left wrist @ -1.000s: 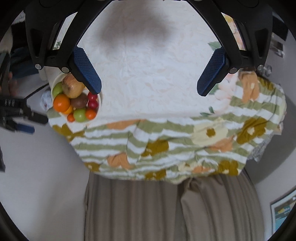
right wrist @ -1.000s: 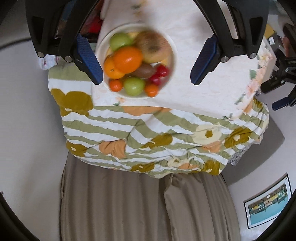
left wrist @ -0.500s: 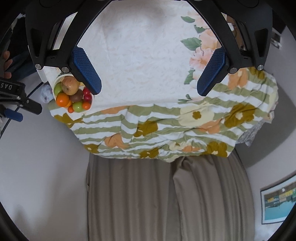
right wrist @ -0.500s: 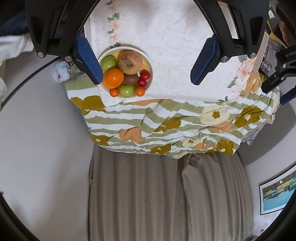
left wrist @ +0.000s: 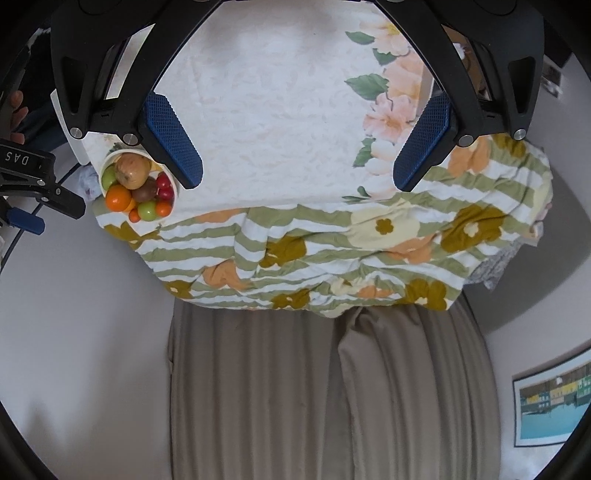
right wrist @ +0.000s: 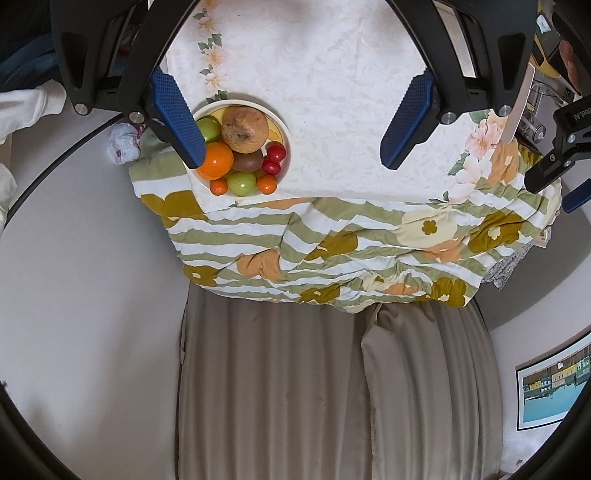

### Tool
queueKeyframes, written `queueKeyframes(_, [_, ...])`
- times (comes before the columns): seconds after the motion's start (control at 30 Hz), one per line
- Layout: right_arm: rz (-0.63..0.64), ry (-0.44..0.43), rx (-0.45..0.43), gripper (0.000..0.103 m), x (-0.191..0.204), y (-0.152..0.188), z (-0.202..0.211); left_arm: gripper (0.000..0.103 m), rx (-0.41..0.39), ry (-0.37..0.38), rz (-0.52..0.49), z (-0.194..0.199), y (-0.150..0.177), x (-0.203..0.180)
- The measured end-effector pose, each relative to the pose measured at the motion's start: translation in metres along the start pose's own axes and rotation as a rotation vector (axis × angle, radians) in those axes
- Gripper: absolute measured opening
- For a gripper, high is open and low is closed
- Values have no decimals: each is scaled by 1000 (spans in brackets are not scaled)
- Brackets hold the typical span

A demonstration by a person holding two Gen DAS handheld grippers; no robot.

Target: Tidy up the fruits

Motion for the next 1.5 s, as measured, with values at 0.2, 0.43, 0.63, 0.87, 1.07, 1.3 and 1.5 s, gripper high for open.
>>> queueKeyframes(0.2, [0, 3, 0, 94, 3, 0, -2, 103, -2, -3, 1, -1, -1, 0])
queueKeyframes(0.43, [-5, 1, 5, 94, 1, -2, -5, 103, 5, -8, 3, -3, -1, 1])
queueKeyframes(0.63, [-2, -2, 10, 94, 1, -4, -9, 103, 9, 6, 25, -7, -1, 1])
queueKeyframes(0.87, [-2, -2, 14, 94, 1, -2, -14, 103, 2, 0, 26, -6, -1, 3])
queueKeyframes(1.07, [-2, 0, 11, 94, 0, -2, -14, 103, 0, -10, 24, -5, 1, 3])
queueKeyframes(1.3, [-2, 1, 12, 94, 0, -2, -13, 103, -3, -21, 17, -5, 1, 3])
queueKeyframes(1.5, [-2, -1, 10, 94, -1, -2, -13, 103, -29, -42, 5, 3, 0, 1])
Point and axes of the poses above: each gripper's, at about its wrist camera, not at the fingertips, and z roughly against the way its jaws point, x to its left, y to its underside, the point moved 8 cm from there along -z, roughly the way its jaws point, and after that the axes turned 1 degree about -x, right-handed, at the moved point
